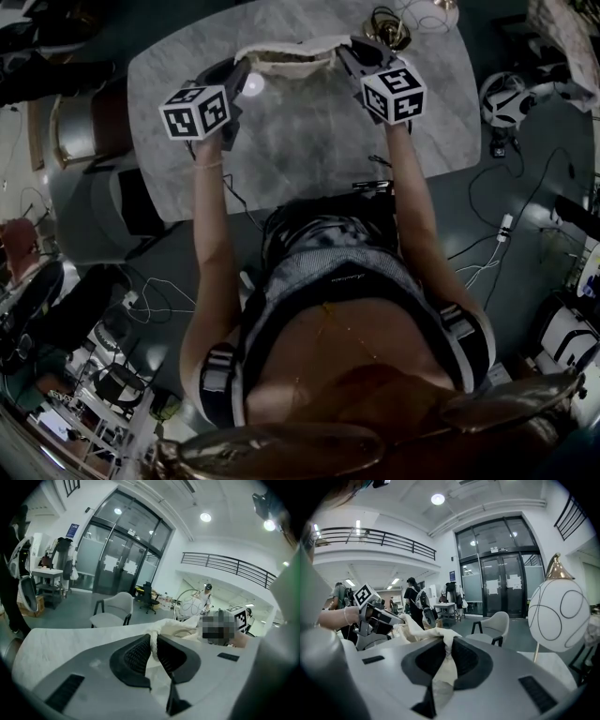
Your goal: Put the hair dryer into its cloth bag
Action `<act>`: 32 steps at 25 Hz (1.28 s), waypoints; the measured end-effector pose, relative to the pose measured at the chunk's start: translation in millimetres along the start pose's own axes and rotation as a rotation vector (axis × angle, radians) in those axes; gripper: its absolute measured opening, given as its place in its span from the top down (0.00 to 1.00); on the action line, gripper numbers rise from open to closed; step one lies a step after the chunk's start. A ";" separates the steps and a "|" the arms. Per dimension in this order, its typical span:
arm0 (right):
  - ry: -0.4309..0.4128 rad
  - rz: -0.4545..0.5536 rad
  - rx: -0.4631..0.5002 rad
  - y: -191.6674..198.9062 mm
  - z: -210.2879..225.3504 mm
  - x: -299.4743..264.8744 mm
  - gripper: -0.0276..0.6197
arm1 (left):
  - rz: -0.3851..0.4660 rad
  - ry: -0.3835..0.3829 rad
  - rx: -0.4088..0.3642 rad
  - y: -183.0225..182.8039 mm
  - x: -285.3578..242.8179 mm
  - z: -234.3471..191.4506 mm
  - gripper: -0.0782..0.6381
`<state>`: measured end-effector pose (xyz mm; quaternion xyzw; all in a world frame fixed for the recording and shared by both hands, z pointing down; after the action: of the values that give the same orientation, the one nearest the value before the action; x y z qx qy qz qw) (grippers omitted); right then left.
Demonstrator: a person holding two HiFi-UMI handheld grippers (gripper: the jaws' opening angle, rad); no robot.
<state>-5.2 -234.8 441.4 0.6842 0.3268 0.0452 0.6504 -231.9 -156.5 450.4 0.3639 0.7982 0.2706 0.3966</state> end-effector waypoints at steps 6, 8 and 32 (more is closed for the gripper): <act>-0.030 -0.048 0.002 19.5 -9.4 5.9 0.82 | -0.049 -0.001 0.031 28.9 -1.5 -4.1 0.84; -0.043 -0.048 -0.007 24.1 -15.7 12.0 0.82 | -0.047 0.008 0.043 37.7 4.6 -3.8 0.84; -0.222 -0.202 0.030 84.1 -79.6 80.2 0.82 | -0.195 -0.019 0.074 145.6 46.9 17.7 0.84</act>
<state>51.4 -120.7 501.6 0.6584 0.3208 -0.1012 0.6733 -183.6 -31.0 525.3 0.3012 0.8354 0.1975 0.4151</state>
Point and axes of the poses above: the fingertips, and each gripper's own axes: x backward along the fingers, z to its right, y out of its underside, the point moved 5 cm from there along x, backward along the fingers, and after that the axes turned 13 degrees about x, right-handed, at the moved point
